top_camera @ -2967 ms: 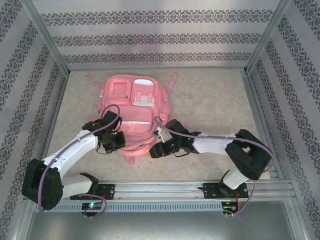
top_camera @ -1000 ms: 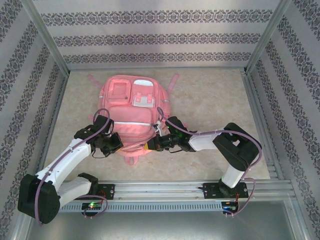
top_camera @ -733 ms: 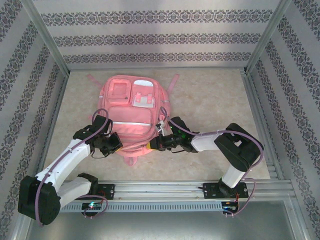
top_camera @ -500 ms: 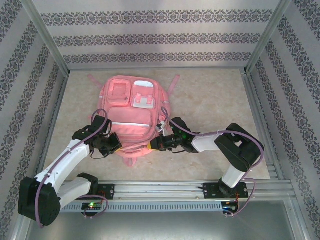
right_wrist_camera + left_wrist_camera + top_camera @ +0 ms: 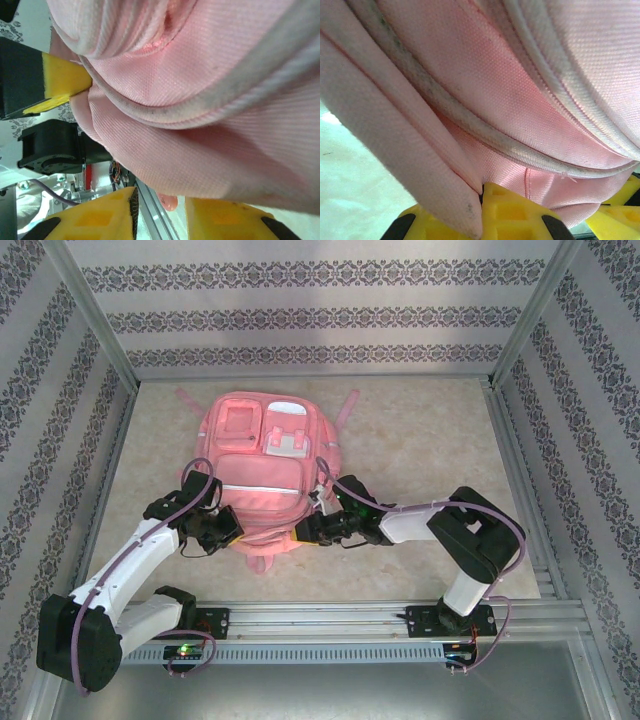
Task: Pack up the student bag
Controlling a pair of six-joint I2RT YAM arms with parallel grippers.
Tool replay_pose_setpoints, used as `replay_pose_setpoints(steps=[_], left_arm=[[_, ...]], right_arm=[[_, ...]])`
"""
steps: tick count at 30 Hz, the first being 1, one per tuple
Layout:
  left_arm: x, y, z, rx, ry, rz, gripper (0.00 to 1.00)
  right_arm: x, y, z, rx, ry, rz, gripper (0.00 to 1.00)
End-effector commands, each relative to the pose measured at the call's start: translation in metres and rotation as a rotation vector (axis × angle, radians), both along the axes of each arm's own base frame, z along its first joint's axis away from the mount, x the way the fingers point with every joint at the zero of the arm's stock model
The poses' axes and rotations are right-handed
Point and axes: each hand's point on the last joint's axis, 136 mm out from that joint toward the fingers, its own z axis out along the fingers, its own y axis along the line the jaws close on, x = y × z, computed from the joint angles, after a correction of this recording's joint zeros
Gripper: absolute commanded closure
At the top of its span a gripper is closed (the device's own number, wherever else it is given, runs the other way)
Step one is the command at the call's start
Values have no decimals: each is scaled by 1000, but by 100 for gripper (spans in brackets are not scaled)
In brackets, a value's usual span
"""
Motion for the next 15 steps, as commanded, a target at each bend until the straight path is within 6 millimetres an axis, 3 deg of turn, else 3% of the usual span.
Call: replay_pose_setpoints(steps=[1, 11, 15], left_arm=[[-12, 0, -2, -14, 35, -19, 100], [-11, 0, 0, -14, 31, -20, 100], [-10, 0, 1, -15, 31, -17, 100]], right_arm=[[-1, 9, 0, -15, -21, 32, 66], [1, 23, 3, -46, -73, 75, 74], [2, 27, 10, -45, -103, 77, 82]])
